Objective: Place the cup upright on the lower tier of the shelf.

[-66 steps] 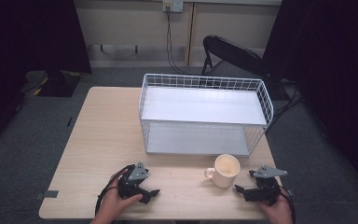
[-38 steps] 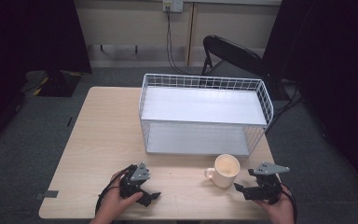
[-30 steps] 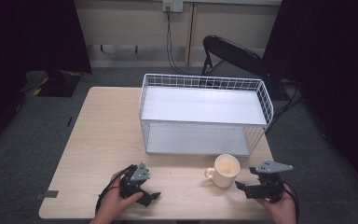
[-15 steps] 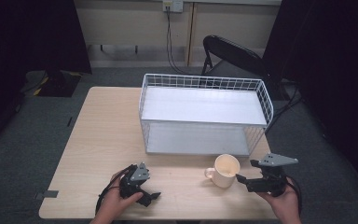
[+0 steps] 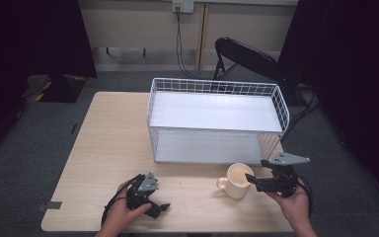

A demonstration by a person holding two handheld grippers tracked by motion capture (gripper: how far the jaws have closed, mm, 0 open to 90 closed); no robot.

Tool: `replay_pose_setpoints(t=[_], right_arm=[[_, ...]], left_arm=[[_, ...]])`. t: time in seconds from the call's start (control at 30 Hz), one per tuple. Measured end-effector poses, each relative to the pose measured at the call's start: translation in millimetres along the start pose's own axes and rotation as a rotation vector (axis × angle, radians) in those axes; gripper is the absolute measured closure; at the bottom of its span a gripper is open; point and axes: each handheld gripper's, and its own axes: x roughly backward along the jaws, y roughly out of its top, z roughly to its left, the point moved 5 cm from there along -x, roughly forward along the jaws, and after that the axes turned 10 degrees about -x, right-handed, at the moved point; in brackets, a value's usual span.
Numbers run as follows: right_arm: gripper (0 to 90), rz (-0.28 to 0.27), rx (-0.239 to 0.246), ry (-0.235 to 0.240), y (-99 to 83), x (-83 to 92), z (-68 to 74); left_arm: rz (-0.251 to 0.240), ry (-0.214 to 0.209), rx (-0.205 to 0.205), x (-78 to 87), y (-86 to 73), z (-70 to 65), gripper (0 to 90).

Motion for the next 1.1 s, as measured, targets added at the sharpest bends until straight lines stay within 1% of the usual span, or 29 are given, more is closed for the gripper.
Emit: replay_pose_setpoints(t=[0.17,0.2,0.23,0.3,0.33,0.37,0.43,0.5,0.53,0.63,0.67,0.73,0.8,0.83,0.87,0.97,1.0,1.07,1.1], right_arm=[[22.5,-0.003,-0.009,0.007,1.0,-7.5,0.6],[25.8,-0.007,-0.014,0.011,1.2,-10.8,0.8],[25.8,-0.007,-0.014,0.011,1.2,-10.8,0.8],[29.6,-0.002,-0.014,0.017,0.8,-14.2,1.2],[33.3,0.0,-0.016,0.021,0.6,-16.5,1.7],[33.3,0.0,-0.016,0.021,0.6,-16.5,1.7],[38.2,0.002,-0.009,0.02,0.0,-19.8,2.3],[39.0,0.004,-0.008,0.021,-0.4,-20.8,2.2],[40.9,0.006,-0.02,0.026,-1.5,-23.5,1.7],[43.4,0.009,-0.032,0.024,-3.4,-25.9,0.1],[45.0,0.008,-0.042,0.036,-4.0,-26.7,-0.5],[45.9,0.01,-0.051,0.042,-4.7,-27.3,-0.7],[49.9,0.023,-0.063,0.049,-7.9,-30.5,-1.9],[49.9,0.023,-0.063,0.049,-7.9,-30.5,-1.9],[53.1,0.031,-0.07,0.053,-10.1,-32.0,-2.1],[57.1,0.034,-0.069,0.045,-11.6,-33.6,-2.2],[58.5,0.031,-0.076,0.049,-11.6,-33.9,-2.0],[59.2,0.03,-0.08,0.044,-11.5,-34.3,-1.8],[61.6,0.031,-0.08,0.042,-11.4,-35.0,-1.5]], left_arm=[[0.0,0.0,0.0,0.0,0.0,0.0,3.4],[0.0,0.0,0.0,0.0,0.0,0.0,3.4],[0.0,0.0,0.0,0.0,0.0,0.0,3.4],[0.0,0.0,0.0,0.0,0.0,0.0,3.4],[0.0,0.0,0.0,0.0,0.0,0.0,3.4],[0.0,0.0,0.0,0.0,0.0,0.0,3.4],[0.0,0.0,0.0,0.0,0.0,0.0,3.4],[0.0,0.0,0.0,0.0,0.0,0.0,3.4],[0.0,0.0,0.0,0.0,0.0,0.0,3.4],[0.0,0.0,0.0,0.0,0.0,0.0,3.4],[0.0,0.0,0.0,0.0,0.0,0.0,3.4],[0.0,0.0,0.0,0.0,0.0,0.0,3.4],[0.0,0.0,0.0,0.0,0.0,0.0,3.4],[0.0,0.0,0.0,0.0,0.0,0.0,3.4],[0.0,0.0,0.0,0.0,0.0,0.0,3.4],[0.0,0.0,0.0,0.0,0.0,0.0,3.4],[0.0,0.0,0.0,0.0,0.0,0.0,3.4],[0.0,0.0,0.0,0.0,0.0,0.0,3.4],[0.0,0.0,0.0,0.0,0.0,0.0,3.4]])
